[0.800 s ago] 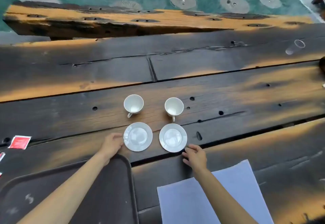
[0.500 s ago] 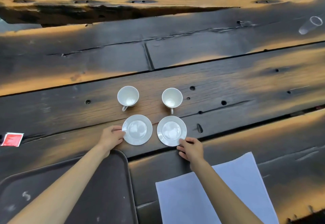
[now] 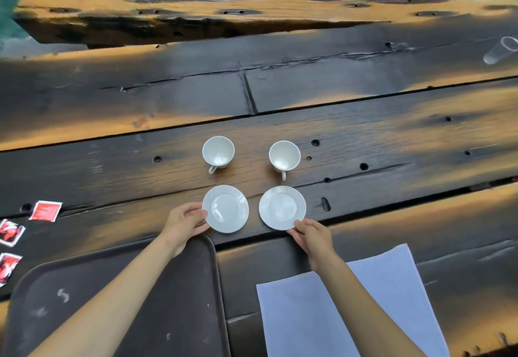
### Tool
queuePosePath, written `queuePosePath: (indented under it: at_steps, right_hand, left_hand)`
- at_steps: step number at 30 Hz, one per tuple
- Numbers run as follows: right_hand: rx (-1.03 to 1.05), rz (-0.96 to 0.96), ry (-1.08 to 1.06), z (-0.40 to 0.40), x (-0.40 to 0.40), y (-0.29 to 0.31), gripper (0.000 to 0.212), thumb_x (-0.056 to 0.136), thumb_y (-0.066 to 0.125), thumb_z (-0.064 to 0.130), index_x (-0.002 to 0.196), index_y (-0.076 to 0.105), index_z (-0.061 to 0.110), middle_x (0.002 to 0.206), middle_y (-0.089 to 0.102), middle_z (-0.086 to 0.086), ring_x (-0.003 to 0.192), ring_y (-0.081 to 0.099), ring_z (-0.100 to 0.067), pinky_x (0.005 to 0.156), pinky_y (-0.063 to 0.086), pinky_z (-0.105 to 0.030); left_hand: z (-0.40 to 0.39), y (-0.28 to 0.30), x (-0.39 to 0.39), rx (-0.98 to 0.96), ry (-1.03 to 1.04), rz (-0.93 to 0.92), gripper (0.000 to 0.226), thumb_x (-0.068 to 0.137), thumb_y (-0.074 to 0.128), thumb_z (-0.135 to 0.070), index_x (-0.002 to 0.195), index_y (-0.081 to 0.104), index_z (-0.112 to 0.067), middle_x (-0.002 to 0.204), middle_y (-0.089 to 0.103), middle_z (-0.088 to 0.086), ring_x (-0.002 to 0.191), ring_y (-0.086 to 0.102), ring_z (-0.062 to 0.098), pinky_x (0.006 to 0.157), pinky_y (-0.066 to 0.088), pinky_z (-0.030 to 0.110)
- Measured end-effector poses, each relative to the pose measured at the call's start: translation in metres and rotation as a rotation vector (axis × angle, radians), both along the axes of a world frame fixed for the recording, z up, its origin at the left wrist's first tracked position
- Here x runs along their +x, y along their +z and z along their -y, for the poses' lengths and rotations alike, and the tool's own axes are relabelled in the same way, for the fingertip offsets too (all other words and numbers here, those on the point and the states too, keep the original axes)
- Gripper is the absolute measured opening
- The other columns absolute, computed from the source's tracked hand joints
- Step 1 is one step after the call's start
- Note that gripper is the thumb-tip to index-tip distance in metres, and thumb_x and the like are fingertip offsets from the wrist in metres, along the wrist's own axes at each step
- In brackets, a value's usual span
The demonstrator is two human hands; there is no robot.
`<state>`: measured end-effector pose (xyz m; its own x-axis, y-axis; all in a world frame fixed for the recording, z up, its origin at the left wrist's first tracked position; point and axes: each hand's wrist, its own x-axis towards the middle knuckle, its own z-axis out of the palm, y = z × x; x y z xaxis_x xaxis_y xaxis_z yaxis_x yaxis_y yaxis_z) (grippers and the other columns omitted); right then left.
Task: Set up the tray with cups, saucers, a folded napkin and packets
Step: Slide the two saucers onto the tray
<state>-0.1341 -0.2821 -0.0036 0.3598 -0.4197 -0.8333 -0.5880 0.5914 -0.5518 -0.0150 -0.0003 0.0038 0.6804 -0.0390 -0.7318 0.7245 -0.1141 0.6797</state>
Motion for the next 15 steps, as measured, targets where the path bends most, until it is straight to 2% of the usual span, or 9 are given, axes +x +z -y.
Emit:
queuePosePath:
  at_steps: [2, 6, 10, 12, 15]
  right_hand:
    - [0.021, 0.037, 0.012, -0.004, -0.007, 0.006, 0.001, 0.094, 0.069, 0.001, 0.093, 0.069, 0.001, 0.095, 0.079, -0.014, 0.083, 0.080, -0.020, 0.093, 0.058, -0.031]
    - [0.052, 0.096, 0.074, -0.017, -0.026, 0.017, 0.011, 0.096, 0.067, 0.002, 0.105, 0.070, -0.002, 0.098, 0.081, -0.012, 0.092, 0.079, -0.022, 0.100, 0.055, -0.035]
    - [0.086, 0.127, 0.157, -0.045, -0.039, 0.028, 0.015, 0.097, 0.067, 0.006, 0.111, 0.071, 0.002, 0.101, 0.081, -0.007, 0.098, 0.078, -0.021, 0.101, 0.053, -0.034]
    - [0.097, 0.129, 0.202, -0.064, -0.041, 0.033, 0.015, 0.097, 0.067, 0.007, 0.111, 0.072, 0.006, 0.104, 0.081, -0.007, 0.100, 0.078, -0.021, 0.100, 0.053, -0.034]
    - [0.087, 0.119, 0.299, -0.098, -0.040, 0.039, 0.016, 0.098, 0.067, 0.012, 0.113, 0.071, 0.011, 0.107, 0.081, -0.005, 0.100, 0.078, -0.019, 0.092, 0.057, -0.032]
  left_hand:
    - [-0.013, 0.005, -0.009, -0.017, 0.017, 0.001, 0.025, 0.098, 0.058, 0.005, 0.122, 0.062, 0.007, 0.118, 0.067, 0.026, 0.107, 0.066, 0.032, 0.097, 0.053, 0.044]
    - [-0.049, 0.017, -0.032, -0.062, 0.078, 0.014, 0.022, 0.098, 0.059, 0.002, 0.119, 0.064, -0.001, 0.119, 0.069, 0.019, 0.109, 0.069, 0.028, 0.093, 0.056, 0.038]
    - [-0.096, 0.026, -0.061, -0.093, 0.191, 0.034, 0.020, 0.097, 0.062, 0.000, 0.116, 0.067, -0.005, 0.112, 0.075, 0.012, 0.101, 0.075, 0.022, 0.088, 0.061, 0.036]
    - [-0.123, 0.030, -0.078, -0.098, 0.255, 0.034, 0.020, 0.096, 0.063, 0.000, 0.114, 0.068, -0.005, 0.111, 0.077, 0.011, 0.103, 0.075, 0.024, 0.087, 0.060, 0.035]
    - [-0.164, 0.033, -0.103, -0.091, 0.355, 0.032, 0.021, 0.096, 0.062, 0.000, 0.116, 0.067, -0.004, 0.112, 0.076, 0.014, 0.105, 0.074, 0.027, 0.089, 0.057, 0.036]
